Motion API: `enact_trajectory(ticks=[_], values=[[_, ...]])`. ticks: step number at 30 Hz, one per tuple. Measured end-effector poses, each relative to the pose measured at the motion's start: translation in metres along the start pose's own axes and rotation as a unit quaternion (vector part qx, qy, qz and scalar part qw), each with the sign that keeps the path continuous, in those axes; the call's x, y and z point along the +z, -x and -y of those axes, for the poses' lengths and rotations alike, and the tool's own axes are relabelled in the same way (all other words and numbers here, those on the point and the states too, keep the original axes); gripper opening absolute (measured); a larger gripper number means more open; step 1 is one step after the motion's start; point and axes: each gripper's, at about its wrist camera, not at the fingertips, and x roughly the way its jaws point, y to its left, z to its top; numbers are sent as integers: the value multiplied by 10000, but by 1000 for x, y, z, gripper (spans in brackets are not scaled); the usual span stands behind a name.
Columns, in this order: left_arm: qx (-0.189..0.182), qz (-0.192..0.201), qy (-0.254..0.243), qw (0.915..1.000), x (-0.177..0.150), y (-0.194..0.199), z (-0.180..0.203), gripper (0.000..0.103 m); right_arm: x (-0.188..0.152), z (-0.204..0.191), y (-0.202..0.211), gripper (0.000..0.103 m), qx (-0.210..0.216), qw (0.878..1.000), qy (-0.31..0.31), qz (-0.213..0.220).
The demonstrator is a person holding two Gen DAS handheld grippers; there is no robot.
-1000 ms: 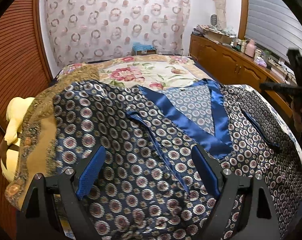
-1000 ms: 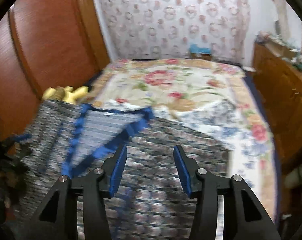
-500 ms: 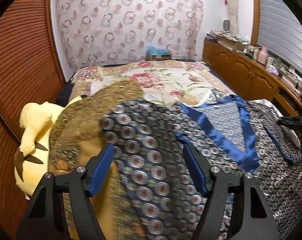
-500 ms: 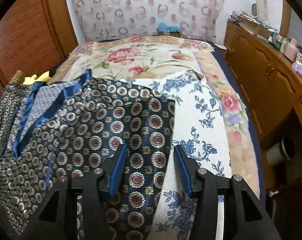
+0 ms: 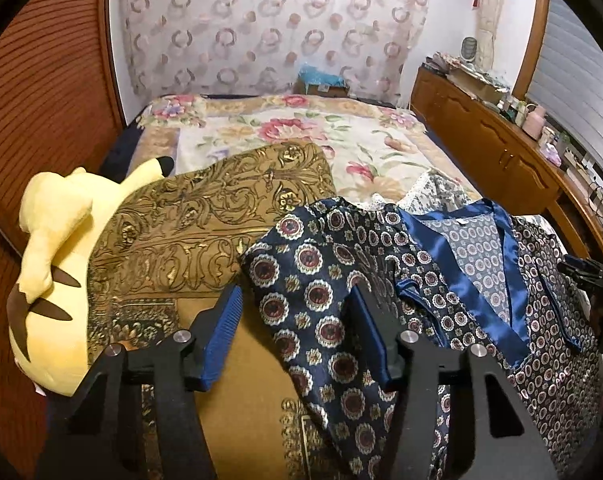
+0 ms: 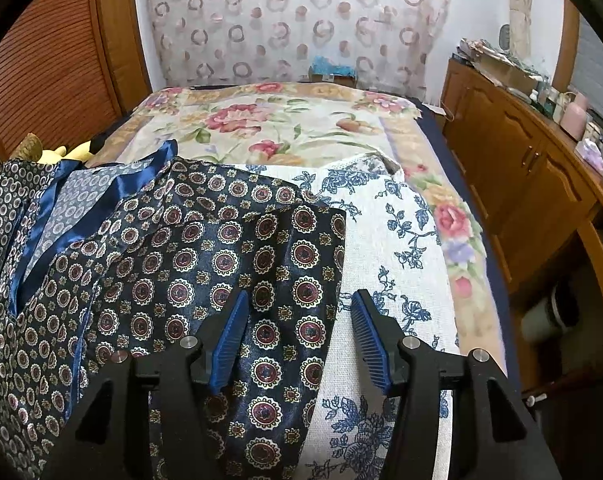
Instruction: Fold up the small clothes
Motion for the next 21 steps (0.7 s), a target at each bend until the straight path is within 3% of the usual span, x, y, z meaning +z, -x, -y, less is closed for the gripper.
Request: enact_trajectory(ticks=[5, 12, 15, 16, 17, 20, 21], values=[[-342, 54, 83, 9994, 2, 0, 2, 52, 0, 2, 4, 57, 3, 10000, 0, 0], [-324, 133, 67, 9994, 3, 5, 1, 48, 0, 2, 3, 57, 6, 10000, -4, 5], [-344, 71, 22, 9994, 2, 1, 1, 21, 1, 2, 3, 57, -2, 10000, 1, 6], [-390, 45, 23, 9992, 1, 0, 1, 5, 1, 2, 3, 57, 4, 10000, -1, 6], [-518, 44, 36, 9986, 1, 2, 3, 4, 1, 2, 3, 56, 21, 10000, -5, 7], [-660, 215, -49, 9976, 1, 15, 12, 3, 3, 0, 5, 17, 398, 9990, 119, 164], [-675, 264, -78, 9973, 1, 19, 15, 3, 4, 0, 5, 11, 446, 9989, 65, 130]])
